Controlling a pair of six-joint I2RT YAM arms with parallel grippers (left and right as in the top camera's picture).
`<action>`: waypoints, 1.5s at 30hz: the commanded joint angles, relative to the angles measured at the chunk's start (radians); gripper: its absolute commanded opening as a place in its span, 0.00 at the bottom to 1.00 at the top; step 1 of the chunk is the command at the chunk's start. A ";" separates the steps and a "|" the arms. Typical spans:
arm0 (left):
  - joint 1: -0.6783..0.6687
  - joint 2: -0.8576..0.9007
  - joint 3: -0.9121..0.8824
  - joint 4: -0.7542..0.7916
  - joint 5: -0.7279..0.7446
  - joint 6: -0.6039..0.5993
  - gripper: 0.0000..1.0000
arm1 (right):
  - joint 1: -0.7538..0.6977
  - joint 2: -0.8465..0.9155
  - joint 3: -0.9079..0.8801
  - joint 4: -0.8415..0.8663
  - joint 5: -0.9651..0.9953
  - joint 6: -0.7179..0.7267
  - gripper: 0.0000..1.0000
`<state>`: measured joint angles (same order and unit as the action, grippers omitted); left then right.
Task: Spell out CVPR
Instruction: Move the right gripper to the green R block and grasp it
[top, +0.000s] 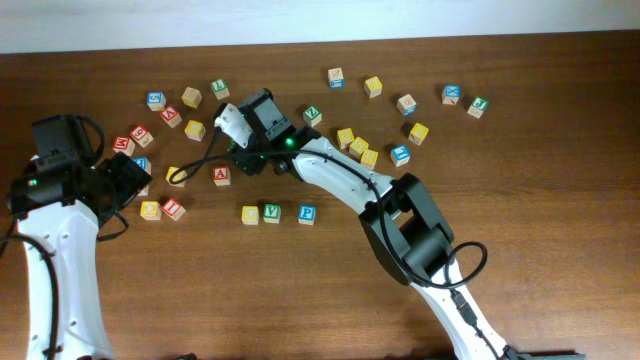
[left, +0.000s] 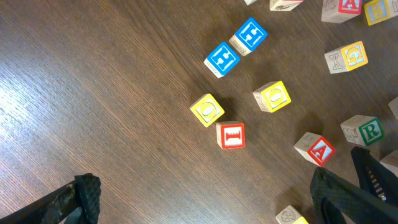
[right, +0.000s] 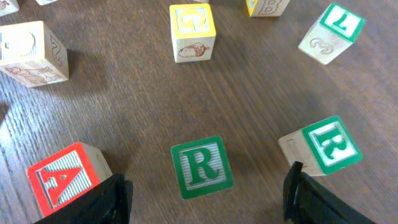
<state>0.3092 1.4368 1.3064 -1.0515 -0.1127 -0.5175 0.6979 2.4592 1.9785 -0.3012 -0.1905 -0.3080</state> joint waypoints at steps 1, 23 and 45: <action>0.004 0.004 0.005 0.000 -0.008 -0.009 0.99 | -0.004 0.051 0.006 0.006 -0.043 0.010 0.69; 0.004 0.004 0.005 0.003 -0.008 -0.009 0.99 | -0.005 0.081 0.006 0.057 -0.042 0.036 0.50; 0.004 0.004 0.005 0.003 -0.008 -0.010 0.99 | -0.005 0.049 0.150 -0.127 0.050 0.152 0.46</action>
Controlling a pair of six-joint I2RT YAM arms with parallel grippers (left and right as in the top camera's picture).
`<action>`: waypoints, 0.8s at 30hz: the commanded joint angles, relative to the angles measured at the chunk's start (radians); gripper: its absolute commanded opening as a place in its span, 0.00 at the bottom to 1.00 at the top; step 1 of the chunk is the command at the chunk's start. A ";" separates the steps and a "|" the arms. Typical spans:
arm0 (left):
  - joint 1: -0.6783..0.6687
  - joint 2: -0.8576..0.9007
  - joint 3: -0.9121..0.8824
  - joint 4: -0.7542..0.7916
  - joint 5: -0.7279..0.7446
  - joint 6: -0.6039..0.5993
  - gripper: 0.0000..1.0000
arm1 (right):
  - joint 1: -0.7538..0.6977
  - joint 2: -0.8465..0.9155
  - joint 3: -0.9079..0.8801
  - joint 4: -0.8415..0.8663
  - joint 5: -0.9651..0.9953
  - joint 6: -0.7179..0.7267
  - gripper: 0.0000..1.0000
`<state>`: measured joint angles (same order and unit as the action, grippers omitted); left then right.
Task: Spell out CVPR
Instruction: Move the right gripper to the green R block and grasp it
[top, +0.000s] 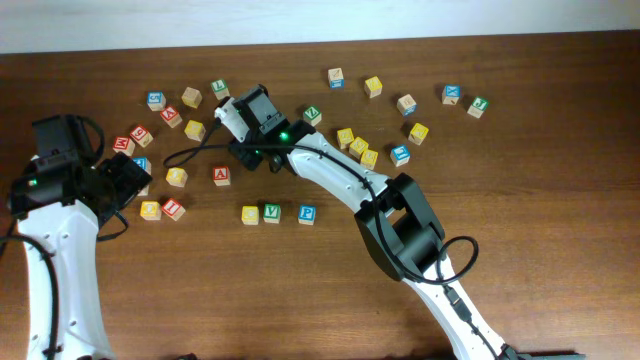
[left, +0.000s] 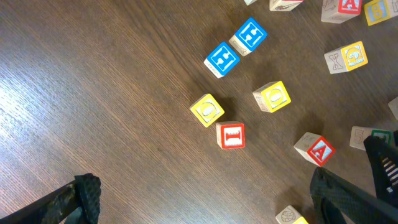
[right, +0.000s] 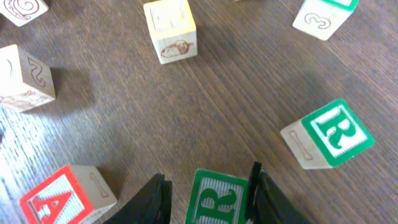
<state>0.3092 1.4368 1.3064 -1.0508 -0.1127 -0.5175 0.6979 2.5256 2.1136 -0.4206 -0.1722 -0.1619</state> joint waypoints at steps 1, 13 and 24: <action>0.004 0.004 0.005 0.002 -0.007 -0.010 0.99 | -0.005 -0.017 0.014 -0.011 0.060 -0.003 0.47; 0.004 0.004 0.005 0.006 -0.007 -0.010 0.99 | 0.011 0.008 0.002 -0.028 0.076 0.041 0.45; 0.004 0.004 0.005 0.006 -0.007 -0.010 0.99 | 0.030 0.048 0.002 -0.040 0.133 0.071 0.37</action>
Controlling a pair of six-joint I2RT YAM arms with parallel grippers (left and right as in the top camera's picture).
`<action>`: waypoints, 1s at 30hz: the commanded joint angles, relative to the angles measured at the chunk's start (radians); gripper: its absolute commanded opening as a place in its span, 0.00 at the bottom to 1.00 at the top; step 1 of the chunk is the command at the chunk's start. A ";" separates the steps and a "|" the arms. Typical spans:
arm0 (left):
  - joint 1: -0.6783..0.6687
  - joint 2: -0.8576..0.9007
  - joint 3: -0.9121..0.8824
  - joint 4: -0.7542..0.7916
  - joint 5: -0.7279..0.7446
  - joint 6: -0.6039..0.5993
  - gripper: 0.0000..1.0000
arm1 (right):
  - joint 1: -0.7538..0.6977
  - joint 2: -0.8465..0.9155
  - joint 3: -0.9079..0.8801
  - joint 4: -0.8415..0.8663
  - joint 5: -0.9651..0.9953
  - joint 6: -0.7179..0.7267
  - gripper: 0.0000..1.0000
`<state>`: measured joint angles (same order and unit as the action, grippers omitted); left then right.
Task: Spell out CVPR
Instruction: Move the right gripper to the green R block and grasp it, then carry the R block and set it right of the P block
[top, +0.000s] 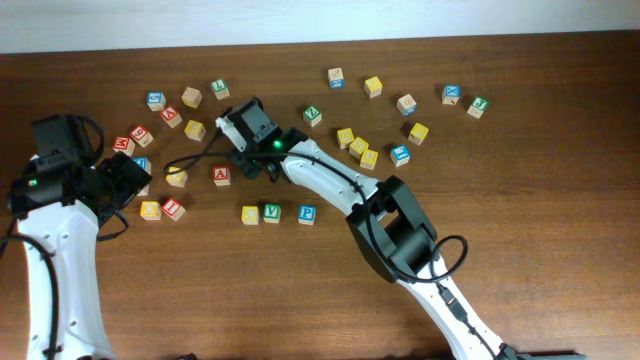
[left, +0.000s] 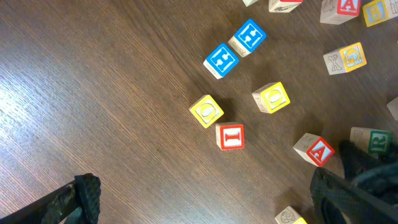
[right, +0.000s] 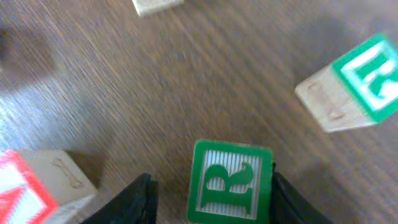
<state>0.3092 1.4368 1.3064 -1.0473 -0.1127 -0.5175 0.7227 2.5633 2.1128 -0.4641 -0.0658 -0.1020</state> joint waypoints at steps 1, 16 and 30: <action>0.004 0.004 0.005 0.003 -0.007 -0.010 0.99 | 0.005 0.011 0.003 0.004 0.027 0.016 0.35; 0.004 0.004 0.005 0.002 0.008 -0.010 0.99 | 0.003 -0.309 0.014 -0.306 0.228 0.290 0.20; 0.004 0.004 0.005 0.002 0.019 -0.010 0.99 | -0.057 -0.433 -0.273 -0.900 0.277 0.879 0.16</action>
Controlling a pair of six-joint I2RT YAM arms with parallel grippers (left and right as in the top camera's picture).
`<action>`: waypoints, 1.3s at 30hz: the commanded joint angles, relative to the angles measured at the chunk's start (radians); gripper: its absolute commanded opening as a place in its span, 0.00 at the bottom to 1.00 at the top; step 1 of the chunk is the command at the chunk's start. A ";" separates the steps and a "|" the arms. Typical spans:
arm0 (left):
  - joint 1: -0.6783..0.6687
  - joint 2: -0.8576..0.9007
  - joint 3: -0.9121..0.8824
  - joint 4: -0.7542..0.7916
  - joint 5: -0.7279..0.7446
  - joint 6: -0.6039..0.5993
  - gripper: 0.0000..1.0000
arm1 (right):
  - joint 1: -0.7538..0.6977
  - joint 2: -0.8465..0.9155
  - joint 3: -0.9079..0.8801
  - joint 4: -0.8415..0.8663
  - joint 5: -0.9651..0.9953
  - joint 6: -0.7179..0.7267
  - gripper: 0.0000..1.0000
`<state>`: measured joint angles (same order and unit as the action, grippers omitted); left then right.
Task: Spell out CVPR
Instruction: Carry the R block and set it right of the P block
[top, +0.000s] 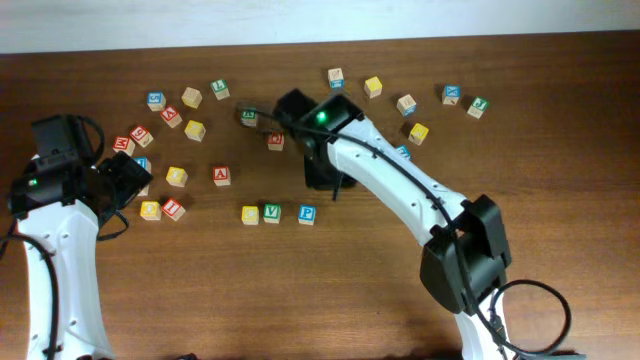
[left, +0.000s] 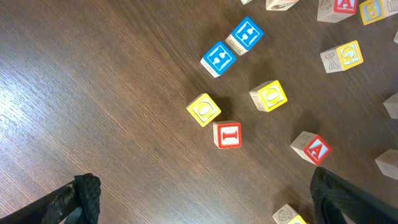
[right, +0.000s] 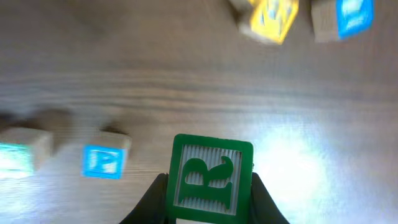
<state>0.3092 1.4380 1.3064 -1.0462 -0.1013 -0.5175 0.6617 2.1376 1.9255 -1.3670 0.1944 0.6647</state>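
Note:
The green R block (right: 211, 179) sits clamped between my right gripper's (right: 210, 200) fingers, held above the table. Below and to its left lies the blue P block (right: 101, 162), with a blurred block (right: 15, 155) further left. In the overhead view the row reads yellow C (top: 250, 215), green V (top: 271, 213), blue P (top: 306, 214); my right gripper (top: 322, 172) hangs just behind the P, and the R is hidden under it there. At the table's left side my left gripper (left: 205, 208) is open over bare wood.
Loose blocks are scattered across the back of the table (top: 560, 200): a red A (top: 221, 176), a red I (top: 173, 208), a second green R (top: 248, 116), and a yellow and blue cluster (top: 400, 152) beside the right arm.
My right gripper was down around the green R block beside the red A. Now it holds that block off the table, further right and nearer the blue P. The left arm barely shifted.
My right gripper hung open over the green R block among the back-left blocks. It was then lower, fingers on either side of the block, then close around it. Now the block is held near the C, V, P row. The left gripper stayed open throughout.

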 joint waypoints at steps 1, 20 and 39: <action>0.004 0.003 0.005 0.001 0.008 -0.010 0.99 | 0.003 -0.007 -0.123 0.014 0.016 0.140 0.16; 0.004 0.003 0.005 0.001 0.008 -0.010 0.99 | -0.032 -0.122 -0.369 0.320 -0.147 0.095 0.69; 0.004 0.003 0.005 0.000 0.008 -0.010 0.99 | -0.136 -0.272 -0.686 0.595 -0.367 -0.959 0.68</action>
<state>0.3092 1.4380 1.3064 -1.0473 -0.1009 -0.5175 0.5205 1.8580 1.2514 -0.7918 -0.1493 -0.2890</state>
